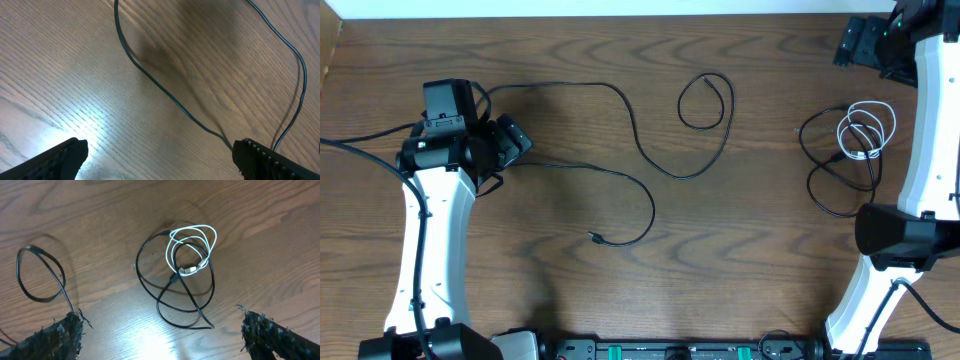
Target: Untangle cables
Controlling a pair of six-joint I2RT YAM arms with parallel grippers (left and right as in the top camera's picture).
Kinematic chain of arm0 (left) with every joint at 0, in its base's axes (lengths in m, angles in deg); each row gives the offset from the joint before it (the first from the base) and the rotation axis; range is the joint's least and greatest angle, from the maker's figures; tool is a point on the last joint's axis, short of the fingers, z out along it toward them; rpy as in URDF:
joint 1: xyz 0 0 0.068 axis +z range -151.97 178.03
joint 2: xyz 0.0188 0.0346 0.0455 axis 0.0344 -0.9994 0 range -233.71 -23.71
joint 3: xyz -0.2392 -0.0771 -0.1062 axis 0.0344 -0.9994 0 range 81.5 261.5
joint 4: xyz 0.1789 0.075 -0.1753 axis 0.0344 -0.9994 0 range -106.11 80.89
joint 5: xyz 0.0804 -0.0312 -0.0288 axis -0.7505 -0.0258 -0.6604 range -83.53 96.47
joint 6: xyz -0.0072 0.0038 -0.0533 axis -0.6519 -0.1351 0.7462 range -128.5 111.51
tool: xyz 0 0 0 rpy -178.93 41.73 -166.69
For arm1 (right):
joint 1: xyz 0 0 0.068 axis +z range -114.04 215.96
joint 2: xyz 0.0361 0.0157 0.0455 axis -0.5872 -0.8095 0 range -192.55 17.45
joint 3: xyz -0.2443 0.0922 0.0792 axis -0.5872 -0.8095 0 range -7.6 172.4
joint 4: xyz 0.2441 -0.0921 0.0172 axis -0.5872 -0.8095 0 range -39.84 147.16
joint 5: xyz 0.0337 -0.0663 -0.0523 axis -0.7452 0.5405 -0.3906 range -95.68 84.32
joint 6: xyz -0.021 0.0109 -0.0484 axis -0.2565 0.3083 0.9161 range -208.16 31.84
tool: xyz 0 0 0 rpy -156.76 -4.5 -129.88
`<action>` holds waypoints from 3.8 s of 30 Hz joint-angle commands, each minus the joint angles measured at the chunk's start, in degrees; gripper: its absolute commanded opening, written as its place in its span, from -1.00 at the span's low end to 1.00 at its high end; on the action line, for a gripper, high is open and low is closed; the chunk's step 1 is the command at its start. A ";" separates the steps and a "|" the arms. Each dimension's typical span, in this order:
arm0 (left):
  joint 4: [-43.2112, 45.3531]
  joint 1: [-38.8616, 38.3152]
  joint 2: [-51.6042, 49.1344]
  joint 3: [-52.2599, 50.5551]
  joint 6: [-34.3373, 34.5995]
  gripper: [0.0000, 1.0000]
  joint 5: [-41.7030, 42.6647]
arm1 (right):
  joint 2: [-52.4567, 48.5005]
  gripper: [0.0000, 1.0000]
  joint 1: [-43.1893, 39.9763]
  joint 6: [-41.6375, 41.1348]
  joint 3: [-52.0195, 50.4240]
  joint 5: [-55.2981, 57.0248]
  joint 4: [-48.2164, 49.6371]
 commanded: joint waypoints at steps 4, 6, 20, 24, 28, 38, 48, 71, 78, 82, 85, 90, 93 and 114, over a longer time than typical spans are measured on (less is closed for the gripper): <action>1.53 0.20 0.24 0.26 0.57 0.96 -0.11 | -0.35 0.99 0.09 1.05 0.13 -0.07 -0.22; 1.51 0.17 0.24 0.26 2.93 0.96 2.23 | -0.35 0.98 0.24 1.05 0.13 -0.07 -0.22; 1.66 -15.23 0.13 5.79 3.91 0.98 22.08 | -0.35 0.98 0.28 1.05 0.13 -0.07 -0.20; -8.76 -21.99 -3.10 19.26 2.51 0.98 8.83 | -0.37 0.98 0.28 1.05 0.13 -0.07 -0.20; -22.77 -25.94 -12.94 38.49 -0.31 0.98 4.04 | -0.37 0.98 0.28 1.05 0.13 -0.07 -0.20; -29.90 -28.74 -33.31 52.39 -3.41 0.97 0.90 | -0.37 0.99 0.28 1.05 0.13 -0.07 -0.20; -18.73 -28.61 -47.39 52.39 -1.33 0.97 0.98 | -0.37 0.98 0.28 1.05 0.13 -0.07 -0.20; -8.46 -28.65 -59.36 52.06 1.77 0.30 0.92 | -0.35 0.98 0.28 1.05 0.13 -0.07 -0.20; -8.17 -28.65 -60.08 52.02 1.77 -0.11 0.92 | -0.35 0.99 0.28 1.05 0.13 -0.07 -0.20; -8.22 -28.63 -60.08 52.02 1.75 -0.70 0.92 | -0.35 0.98 0.28 1.05 0.13 -0.07 -0.20; -8.50 -28.59 -59.69 52.04 1.70 -0.85 0.92 | -0.35 0.99 0.28 1.05 0.13 -0.07 -0.20; -10.51 -27.28 -55.67 52.22 1.53 -0.85 0.90 | -0.35 0.98 0.28 1.05 0.13 -0.07 -0.20; -11.91 -25.68 -51.32 52.22 1.53 -0.85 0.90 | -0.37 0.98 0.28 1.05 0.13 -0.07 -0.20; -24.94 5.25 -19.23 52.22 -2.29 -0.85 -0.74 | -0.35 0.98 0.28 1.05 0.13 -0.07 -0.20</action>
